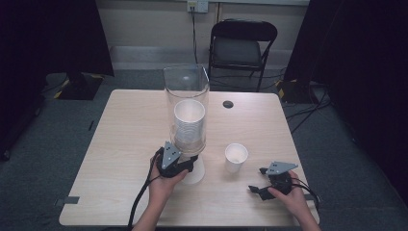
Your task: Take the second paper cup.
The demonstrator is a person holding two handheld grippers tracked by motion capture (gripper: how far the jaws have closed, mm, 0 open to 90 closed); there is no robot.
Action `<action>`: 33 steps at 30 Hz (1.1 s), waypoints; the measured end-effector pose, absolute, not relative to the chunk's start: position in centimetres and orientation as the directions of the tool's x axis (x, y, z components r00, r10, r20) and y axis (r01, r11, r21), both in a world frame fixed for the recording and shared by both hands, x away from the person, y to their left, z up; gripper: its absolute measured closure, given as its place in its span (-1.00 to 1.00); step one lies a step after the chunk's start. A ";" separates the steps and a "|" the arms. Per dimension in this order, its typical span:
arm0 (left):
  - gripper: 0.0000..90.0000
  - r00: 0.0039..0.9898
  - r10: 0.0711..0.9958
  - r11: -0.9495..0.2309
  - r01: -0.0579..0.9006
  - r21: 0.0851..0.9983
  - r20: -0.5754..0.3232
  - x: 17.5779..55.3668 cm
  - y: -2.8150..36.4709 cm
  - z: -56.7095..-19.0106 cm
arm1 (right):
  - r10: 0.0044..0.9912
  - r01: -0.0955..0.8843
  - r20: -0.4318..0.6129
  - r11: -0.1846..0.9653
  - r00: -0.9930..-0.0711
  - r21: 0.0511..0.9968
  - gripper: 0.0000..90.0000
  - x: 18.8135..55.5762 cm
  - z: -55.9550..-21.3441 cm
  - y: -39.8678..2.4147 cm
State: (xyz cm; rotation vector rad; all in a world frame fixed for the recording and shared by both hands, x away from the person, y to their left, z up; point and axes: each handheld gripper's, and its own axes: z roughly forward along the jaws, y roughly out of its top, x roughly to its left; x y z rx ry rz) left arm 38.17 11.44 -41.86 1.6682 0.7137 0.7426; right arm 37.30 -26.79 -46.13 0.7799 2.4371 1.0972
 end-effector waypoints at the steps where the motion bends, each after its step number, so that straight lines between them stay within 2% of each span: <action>1: -0.20 0.614 0.782 -0.198 0.084 0.977 0.106 38.1 11.4 -41.8 | 0.613 0.338 -0.092 0.547 -0.785 0.766 -0.69 37.3 -46.1 -26.8; 5: -0.20 0.616 0.785 -0.164 0.109 0.980 0.063 37.6 11.2 -42.2 | 0.612 0.337 -0.093 0.548 -0.785 0.766 -0.69 37.3 -46.1 -26.8; 6: -0.17 0.619 0.782 -0.252 0.200 0.947 0.078 37.7 11.2 -42.6 | 0.612 0.336 -0.093 0.548 -0.785 0.766 -0.69 37.3 -46.1 -26.8; 7: -0.17 0.641 0.762 -0.390 0.340 0.856 0.093 38.2 11.2 -44.2 | 0.614 0.338 -0.095 0.549 -0.784 0.764 -0.69 37.3 -46.1 -26.8; 8: -0.18 0.616 0.786 -0.314 0.333 0.889 0.047 37.9 11.7 -46.4 | 0.612 0.337 -0.094 0.549 -0.785 0.765 -0.69 37.3 -46.1 -26.8; 9: -0.19 0.602 0.798 -0.288 0.338 0.896 0.029 37.6 11.7 -46.4 | 0.612 0.336 -0.094 0.550 -0.785 0.765 -0.69 37.4 -46.1 -26.8; 10: -0.20 0.646 0.763 -0.284 0.310 0.907 0.018 37.2 11.3 -46.3 | 0.610 0.335 -0.093 0.550 -0.787 0.765 -0.69 37.3 -46.1 -26.8; 13: -0.21 0.675 0.734 -0.343 0.273 0.898 0.075 36.7 10.9 -45.4 | 0.610 0.336 -0.093 0.551 -0.787 0.764 -0.69 37.3 -46.1 -26.9; 17: -0.23 0.691 0.722 -0.351 0.320 0.880 0.037 36.5 12.1 -45.8 | 0.609 0.335 -0.094 0.551 -0.787 0.764 -0.69 37.4 -46.1 -26.8; 21: -0.24 0.680 0.731 -0.351 0.314 0.882 0.049 35.9 13.8 -46.4 | 0.607 0.333 -0.095 0.553 -0.789 0.764 -0.69 37.4 -46.1 -26.9; 24: -0.25 0.659 0.748 -0.362 0.306 0.881 0.079 35.8 15.5 -46.3 | 0.607 0.333 -0.095 0.553 -0.789 0.764 -0.69 37.4 -46.1 -26.9; 33: -0.27 0.544 0.836 -0.306 0.356 0.883 0.071 37.3 20.0 -45.9 | 0.607 0.333 -0.095 0.553 -0.789 0.764 -0.69 37.4 -46.1 -26.9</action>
